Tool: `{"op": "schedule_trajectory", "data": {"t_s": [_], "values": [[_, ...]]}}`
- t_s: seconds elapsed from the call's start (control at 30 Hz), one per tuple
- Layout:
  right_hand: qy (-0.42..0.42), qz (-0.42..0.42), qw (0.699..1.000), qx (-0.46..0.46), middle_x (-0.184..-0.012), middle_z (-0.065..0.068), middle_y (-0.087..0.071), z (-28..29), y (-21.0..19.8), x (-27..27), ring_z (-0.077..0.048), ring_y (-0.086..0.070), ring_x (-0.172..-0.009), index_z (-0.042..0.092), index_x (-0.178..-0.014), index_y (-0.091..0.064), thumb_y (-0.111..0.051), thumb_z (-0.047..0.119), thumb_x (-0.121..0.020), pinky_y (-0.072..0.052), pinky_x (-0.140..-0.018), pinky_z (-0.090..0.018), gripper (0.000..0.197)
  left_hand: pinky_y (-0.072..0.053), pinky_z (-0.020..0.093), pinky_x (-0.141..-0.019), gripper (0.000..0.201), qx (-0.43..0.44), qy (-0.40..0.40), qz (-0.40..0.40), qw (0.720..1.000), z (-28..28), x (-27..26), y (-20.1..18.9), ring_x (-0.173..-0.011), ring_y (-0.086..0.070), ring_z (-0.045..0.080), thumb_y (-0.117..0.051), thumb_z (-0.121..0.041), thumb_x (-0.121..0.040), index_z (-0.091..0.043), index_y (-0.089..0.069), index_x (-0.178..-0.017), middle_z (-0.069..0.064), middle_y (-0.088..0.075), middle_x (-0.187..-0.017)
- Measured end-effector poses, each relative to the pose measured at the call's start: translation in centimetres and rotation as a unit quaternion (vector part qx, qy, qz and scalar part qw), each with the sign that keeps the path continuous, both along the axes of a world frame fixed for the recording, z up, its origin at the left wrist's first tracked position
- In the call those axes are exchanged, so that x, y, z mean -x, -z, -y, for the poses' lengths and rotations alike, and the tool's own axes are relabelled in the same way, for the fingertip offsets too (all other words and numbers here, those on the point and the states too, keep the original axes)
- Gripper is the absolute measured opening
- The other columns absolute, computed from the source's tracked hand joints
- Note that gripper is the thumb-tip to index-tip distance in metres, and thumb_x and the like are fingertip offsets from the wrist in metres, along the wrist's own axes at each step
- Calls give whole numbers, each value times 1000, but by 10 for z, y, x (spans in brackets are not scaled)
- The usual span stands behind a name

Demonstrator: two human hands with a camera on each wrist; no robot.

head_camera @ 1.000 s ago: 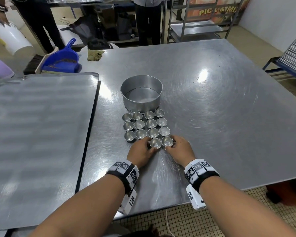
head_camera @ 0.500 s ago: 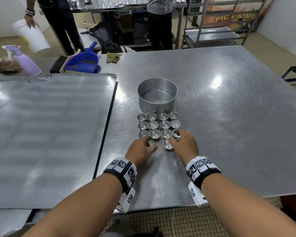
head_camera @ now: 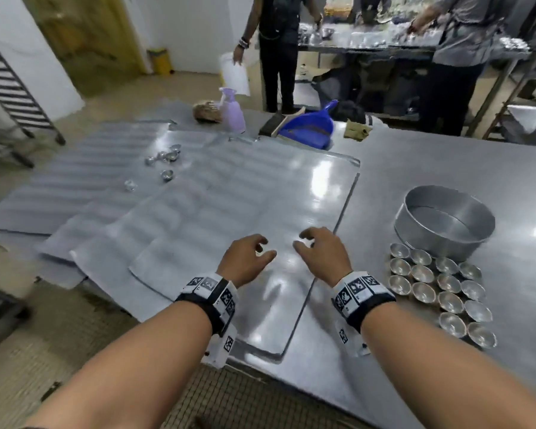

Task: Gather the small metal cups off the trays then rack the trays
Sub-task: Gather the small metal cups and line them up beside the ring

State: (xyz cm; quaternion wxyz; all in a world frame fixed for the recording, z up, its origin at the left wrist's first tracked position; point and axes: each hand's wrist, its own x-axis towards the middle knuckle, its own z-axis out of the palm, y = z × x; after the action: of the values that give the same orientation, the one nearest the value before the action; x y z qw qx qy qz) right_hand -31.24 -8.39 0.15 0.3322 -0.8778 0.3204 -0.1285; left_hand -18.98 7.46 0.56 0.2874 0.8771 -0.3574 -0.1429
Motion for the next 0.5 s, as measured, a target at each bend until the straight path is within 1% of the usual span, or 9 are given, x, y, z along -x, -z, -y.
{"op": "schedule_trajectory", "data": {"t_s": [0.07,0.13,0.23,0.33,0.5], "values": [[-31,6,999,5,-119,2,-63,-27,-6,-45,-17,-63,-102,24,-115,-67,-60,46,-89,-51,-88,-34,35,-47,27,-83,45,4,-31,1,999,-35,-39,-6,-100,-62,14,-65,-49,-89,-21,-64,-124,-3,-68,-113],[-51,8,999,10,-118,2,-63,-49,-10,-84,-17,-63,-100,25,-114,-67,-60,47,-89,-52,-88,-35,34,-49,28,-85,45,6,-50,2,999,-65,-73,-10,-100,-63,15,-65,-48,-89,-21,-64,-125,-2,-68,-114],[-69,7,998,13,-118,0,-63,-94,-11,-151,-18,-63,-100,25,-113,-67,-60,47,-88,-53,-88,-37,34,-50,29,-86,45,4,-73,6,997,-118,-134,-14,-99,-63,14,-65,-49,-89,-21,-64,-125,-2,-68,-113],[-85,3,996,11,-119,0,-63,-132,-11,-206,-19,-64,-101,23,-113,-67,-60,47,-89,-53,-88,-37,35,-51,31,-87,44,2,-92,4,996,-164,-188,-16,-99,-62,14,-65,-48,-89,-22,-64,-124,-4,-67,-111],[-100,-6,995,7,-120,-1,-63,-174,-12,-283,-20,-64,-102,22,-114,-68,-62,46,-89,-52,-86,-34,36,-44,26,-85,41,-21,-114,7,993,-228,-266,-20,-99,-59,15,-66,-45,-90,-20,-64,-123,-1,-67,-111]]}}
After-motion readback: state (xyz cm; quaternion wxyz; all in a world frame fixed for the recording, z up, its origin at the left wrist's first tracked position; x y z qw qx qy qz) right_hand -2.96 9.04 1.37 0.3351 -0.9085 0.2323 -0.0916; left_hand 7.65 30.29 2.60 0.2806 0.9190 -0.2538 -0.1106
